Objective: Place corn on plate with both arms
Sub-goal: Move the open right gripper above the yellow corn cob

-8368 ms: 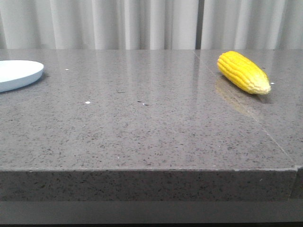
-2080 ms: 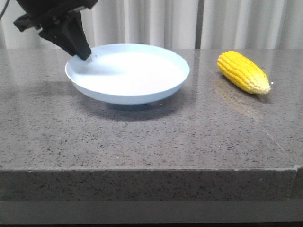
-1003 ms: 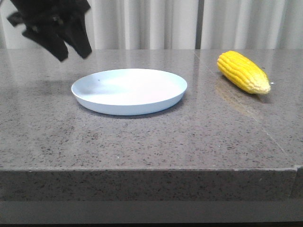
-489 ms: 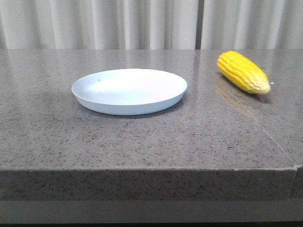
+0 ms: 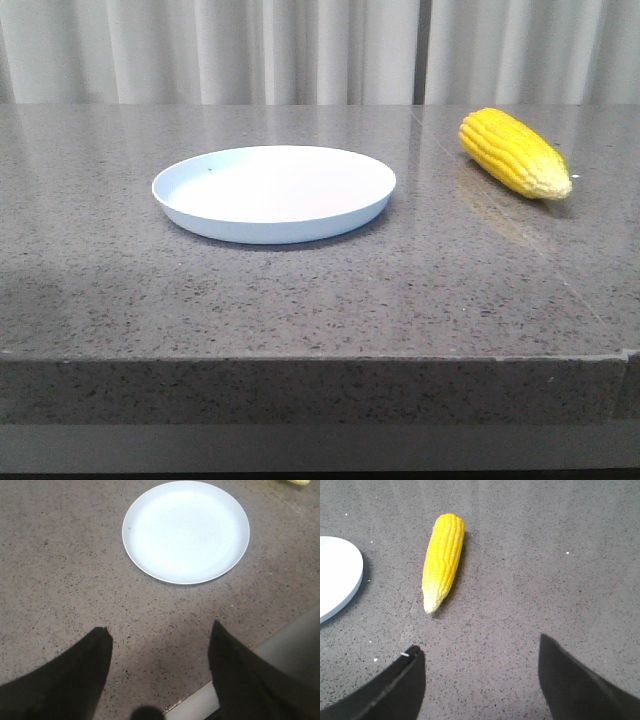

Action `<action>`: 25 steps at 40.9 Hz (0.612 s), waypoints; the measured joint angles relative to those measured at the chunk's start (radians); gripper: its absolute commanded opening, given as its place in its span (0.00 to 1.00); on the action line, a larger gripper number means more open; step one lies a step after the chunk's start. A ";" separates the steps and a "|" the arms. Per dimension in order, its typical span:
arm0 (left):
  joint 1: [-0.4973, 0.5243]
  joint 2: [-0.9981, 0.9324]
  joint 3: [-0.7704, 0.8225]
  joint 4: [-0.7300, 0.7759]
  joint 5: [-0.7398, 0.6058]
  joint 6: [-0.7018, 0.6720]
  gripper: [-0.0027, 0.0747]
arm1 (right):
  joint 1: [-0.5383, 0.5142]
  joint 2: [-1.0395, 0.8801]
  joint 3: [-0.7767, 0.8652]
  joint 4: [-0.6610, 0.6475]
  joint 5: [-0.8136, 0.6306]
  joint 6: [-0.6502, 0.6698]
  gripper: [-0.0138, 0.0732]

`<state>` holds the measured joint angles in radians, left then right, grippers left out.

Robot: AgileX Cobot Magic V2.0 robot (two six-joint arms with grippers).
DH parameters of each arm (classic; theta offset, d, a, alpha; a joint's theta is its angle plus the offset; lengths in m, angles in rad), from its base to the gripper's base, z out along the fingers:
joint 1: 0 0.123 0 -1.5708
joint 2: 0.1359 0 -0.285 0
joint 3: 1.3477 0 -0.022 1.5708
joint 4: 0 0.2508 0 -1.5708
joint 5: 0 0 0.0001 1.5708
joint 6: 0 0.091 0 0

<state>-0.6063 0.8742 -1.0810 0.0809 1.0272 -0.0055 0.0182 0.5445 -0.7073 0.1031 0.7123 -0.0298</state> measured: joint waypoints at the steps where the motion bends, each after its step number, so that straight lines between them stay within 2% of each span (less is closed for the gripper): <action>1: 0.000 -0.012 0.006 0.000 0.000 0.000 0.58 | 0.000 0.000 0.000 0.000 0.000 0.000 0.74; 8: 0.000 -0.075 0.019 0.001 0.006 0.000 0.58 | 0.000 0.000 0.000 0.000 0.000 0.000 0.74; 25: 0.000 -0.081 0.022 0.001 0.008 0.000 0.58 | 0.000 0.002 0.000 0.000 0.005 0.000 0.75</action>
<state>-0.6063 0.7927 -1.0595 0.0817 1.0350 -0.0055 0.0182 0.5470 -0.7073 0.1031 0.7169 -0.0298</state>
